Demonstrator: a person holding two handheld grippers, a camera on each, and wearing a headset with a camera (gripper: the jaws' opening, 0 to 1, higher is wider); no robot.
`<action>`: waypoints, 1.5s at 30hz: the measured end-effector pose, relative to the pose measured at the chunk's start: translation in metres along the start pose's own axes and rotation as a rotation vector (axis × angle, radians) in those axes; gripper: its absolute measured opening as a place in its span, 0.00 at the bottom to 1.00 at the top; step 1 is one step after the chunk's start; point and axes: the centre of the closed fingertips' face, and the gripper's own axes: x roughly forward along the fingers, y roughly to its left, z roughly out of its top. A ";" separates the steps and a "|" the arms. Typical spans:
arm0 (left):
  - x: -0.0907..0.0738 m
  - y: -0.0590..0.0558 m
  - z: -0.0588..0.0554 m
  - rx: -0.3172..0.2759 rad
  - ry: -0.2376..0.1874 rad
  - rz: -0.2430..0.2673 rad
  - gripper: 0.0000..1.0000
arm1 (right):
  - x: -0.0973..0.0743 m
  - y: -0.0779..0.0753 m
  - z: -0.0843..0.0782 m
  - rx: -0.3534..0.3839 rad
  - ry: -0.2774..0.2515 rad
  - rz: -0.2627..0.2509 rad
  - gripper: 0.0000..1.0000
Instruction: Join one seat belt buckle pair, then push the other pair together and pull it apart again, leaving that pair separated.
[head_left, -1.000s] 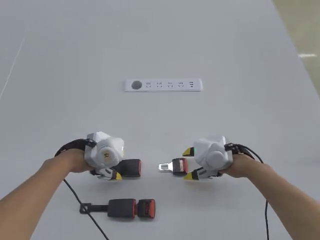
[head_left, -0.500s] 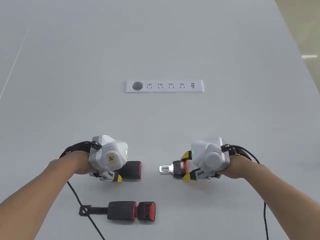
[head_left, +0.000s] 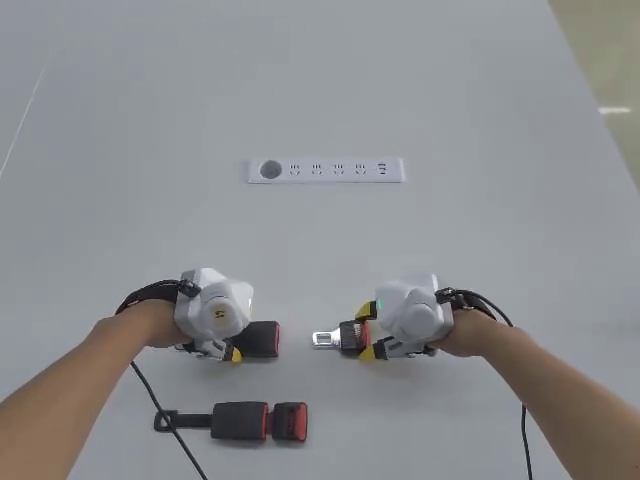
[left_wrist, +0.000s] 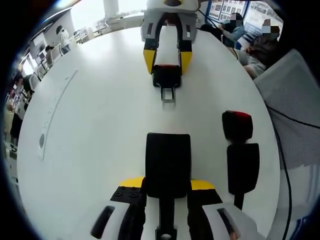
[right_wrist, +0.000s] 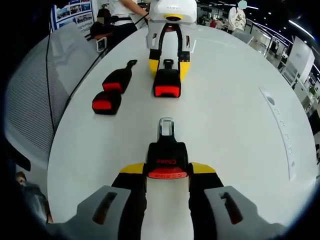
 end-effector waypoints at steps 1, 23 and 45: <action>0.000 0.000 0.000 0.000 0.003 -0.001 0.32 | 0.000 0.001 0.001 -0.001 0.000 0.000 0.30; 0.003 0.001 -0.003 -0.006 0.031 -0.004 0.32 | 0.016 0.001 0.027 0.009 0.011 -0.011 0.30; 0.001 -0.001 -0.001 -0.020 0.040 -0.006 0.32 | 0.038 -0.001 0.042 0.015 0.033 -0.018 0.30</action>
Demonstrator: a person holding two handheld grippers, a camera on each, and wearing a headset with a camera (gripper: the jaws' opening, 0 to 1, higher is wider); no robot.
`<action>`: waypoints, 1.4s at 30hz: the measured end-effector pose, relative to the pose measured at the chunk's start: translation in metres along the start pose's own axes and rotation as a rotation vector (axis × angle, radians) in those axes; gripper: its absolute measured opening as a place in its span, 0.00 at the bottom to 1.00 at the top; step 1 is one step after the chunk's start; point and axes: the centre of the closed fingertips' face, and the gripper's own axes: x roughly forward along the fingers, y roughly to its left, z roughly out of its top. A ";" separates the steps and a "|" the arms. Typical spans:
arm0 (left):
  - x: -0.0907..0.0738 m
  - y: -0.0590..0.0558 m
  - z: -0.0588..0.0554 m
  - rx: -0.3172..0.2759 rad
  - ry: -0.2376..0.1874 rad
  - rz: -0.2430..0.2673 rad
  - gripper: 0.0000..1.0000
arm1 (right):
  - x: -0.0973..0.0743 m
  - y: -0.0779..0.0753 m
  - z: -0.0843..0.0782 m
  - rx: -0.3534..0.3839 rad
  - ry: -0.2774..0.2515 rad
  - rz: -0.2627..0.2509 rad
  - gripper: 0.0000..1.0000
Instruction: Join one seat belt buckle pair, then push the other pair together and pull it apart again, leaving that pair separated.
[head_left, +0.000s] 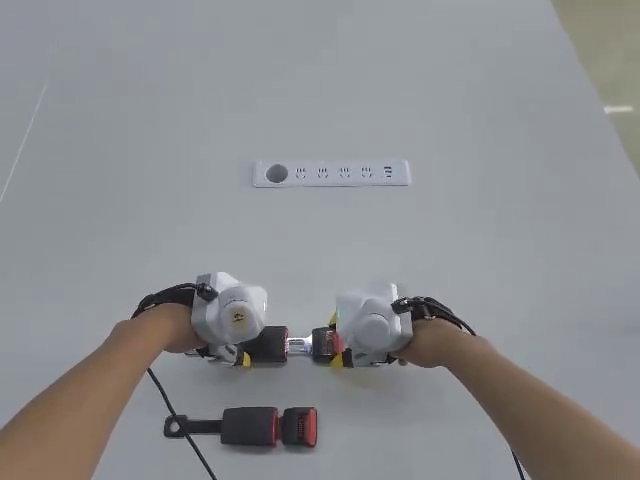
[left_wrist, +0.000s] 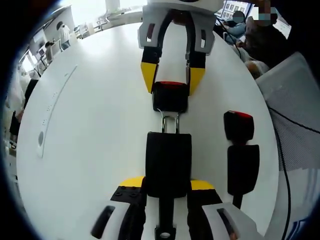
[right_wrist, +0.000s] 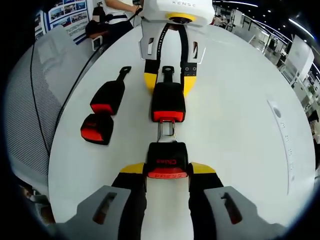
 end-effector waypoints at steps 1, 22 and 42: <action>0.000 0.000 0.000 0.000 0.001 0.000 0.32 | 0.000 0.000 0.000 0.001 0.000 0.000 0.30; 0.000 0.002 -0.001 0.001 -0.004 0.009 0.31 | 0.002 0.002 0.018 -0.020 -0.036 -0.012 0.30; 0.003 0.003 -0.002 -0.010 -0.045 0.023 0.31 | 0.004 0.000 0.019 -0.010 -0.072 -0.025 0.29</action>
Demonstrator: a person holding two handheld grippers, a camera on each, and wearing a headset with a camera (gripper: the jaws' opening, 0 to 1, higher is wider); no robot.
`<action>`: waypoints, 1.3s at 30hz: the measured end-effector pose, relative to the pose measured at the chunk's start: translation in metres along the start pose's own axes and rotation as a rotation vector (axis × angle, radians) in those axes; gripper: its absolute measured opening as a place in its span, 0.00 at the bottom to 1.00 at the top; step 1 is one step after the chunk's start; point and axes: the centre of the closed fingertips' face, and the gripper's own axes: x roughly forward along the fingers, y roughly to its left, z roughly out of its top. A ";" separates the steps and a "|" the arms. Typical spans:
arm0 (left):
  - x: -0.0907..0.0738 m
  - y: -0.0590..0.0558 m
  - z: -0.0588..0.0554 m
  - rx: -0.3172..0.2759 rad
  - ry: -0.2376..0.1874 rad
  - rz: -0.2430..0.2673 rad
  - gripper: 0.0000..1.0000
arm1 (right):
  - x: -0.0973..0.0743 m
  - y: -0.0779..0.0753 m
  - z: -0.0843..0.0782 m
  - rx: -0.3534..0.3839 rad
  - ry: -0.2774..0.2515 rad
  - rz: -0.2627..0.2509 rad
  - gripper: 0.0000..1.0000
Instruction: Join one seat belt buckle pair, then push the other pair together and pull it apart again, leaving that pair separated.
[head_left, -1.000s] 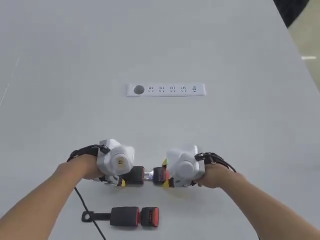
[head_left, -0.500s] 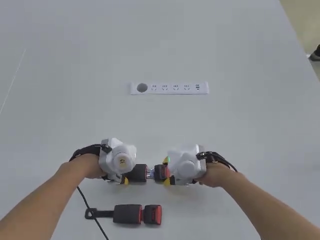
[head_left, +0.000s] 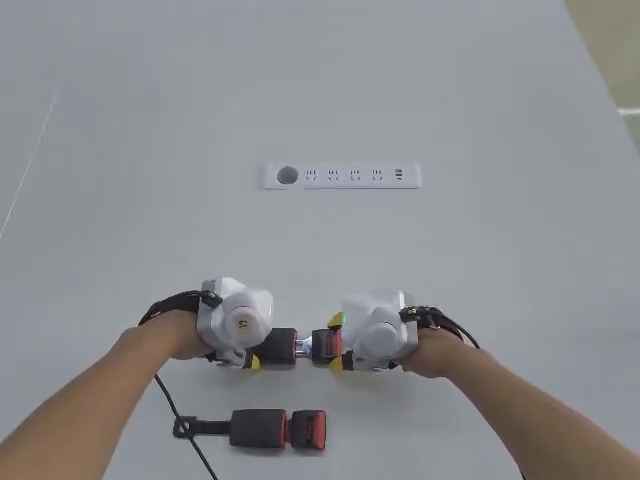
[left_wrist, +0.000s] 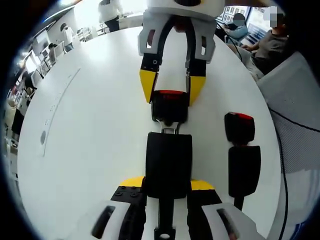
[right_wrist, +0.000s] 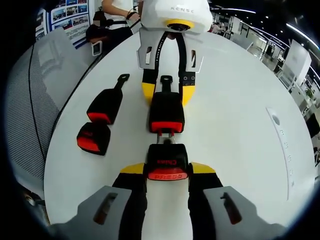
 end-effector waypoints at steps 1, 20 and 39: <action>-0.001 -0.001 0.001 -0.001 -0.004 0.001 0.31 | 0.000 0.000 0.000 0.001 -0.001 0.001 0.29; 0.001 0.001 0.000 -0.007 -0.043 0.001 0.31 | 0.005 0.000 0.005 0.015 -0.023 -0.002 0.29; -0.002 -0.002 0.005 0.032 -0.060 0.001 0.30 | 0.011 0.000 0.012 0.042 0.003 -0.005 0.27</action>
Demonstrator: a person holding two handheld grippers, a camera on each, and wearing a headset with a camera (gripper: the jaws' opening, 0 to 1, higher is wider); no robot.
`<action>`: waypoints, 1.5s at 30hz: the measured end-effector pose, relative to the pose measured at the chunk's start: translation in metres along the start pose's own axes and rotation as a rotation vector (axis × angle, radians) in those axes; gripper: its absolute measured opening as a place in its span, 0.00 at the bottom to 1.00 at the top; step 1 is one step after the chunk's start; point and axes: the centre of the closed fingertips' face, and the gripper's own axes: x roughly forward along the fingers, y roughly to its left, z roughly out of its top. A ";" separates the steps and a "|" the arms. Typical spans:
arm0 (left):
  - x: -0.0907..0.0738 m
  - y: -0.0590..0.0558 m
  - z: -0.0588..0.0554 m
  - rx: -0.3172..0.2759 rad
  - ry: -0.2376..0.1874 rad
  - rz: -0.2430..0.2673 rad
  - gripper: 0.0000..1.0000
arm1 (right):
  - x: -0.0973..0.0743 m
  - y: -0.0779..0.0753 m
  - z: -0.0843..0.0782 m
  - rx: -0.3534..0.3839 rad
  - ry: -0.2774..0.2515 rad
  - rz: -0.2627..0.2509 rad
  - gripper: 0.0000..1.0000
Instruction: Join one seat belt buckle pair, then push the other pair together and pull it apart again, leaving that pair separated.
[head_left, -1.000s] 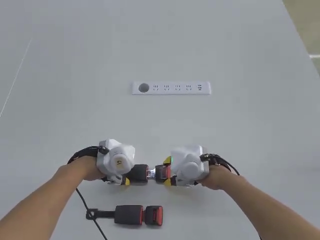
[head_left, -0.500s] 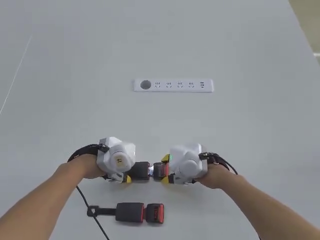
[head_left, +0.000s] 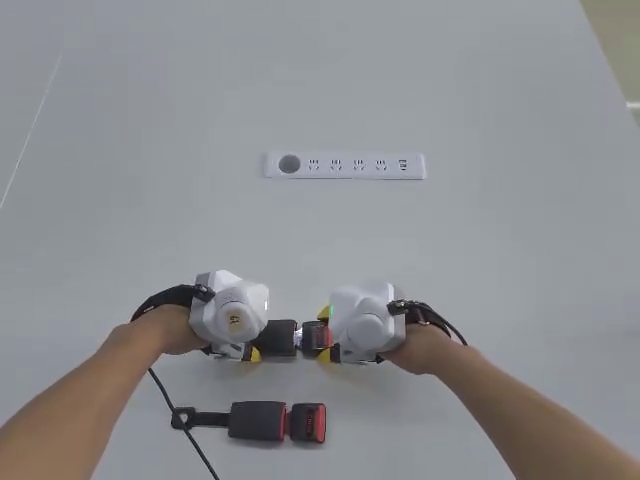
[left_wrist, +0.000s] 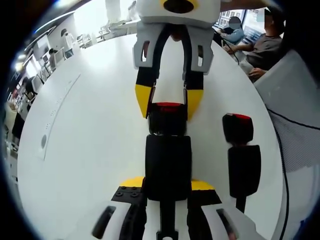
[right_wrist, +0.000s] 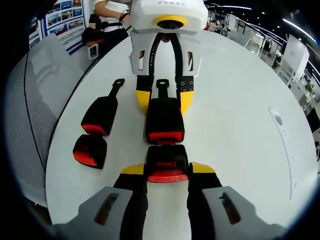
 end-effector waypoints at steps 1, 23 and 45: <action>0.000 0.000 0.001 0.002 0.001 0.000 0.30 | 0.000 0.000 0.000 0.000 0.000 -0.001 0.27; 0.002 0.003 -0.001 0.007 -0.003 0.000 0.30 | 0.003 -0.001 0.001 -0.003 0.029 -0.011 0.27; 0.004 0.002 -0.002 -0.021 0.008 0.007 0.31 | 0.001 0.000 0.001 -0.028 0.049 -0.007 0.28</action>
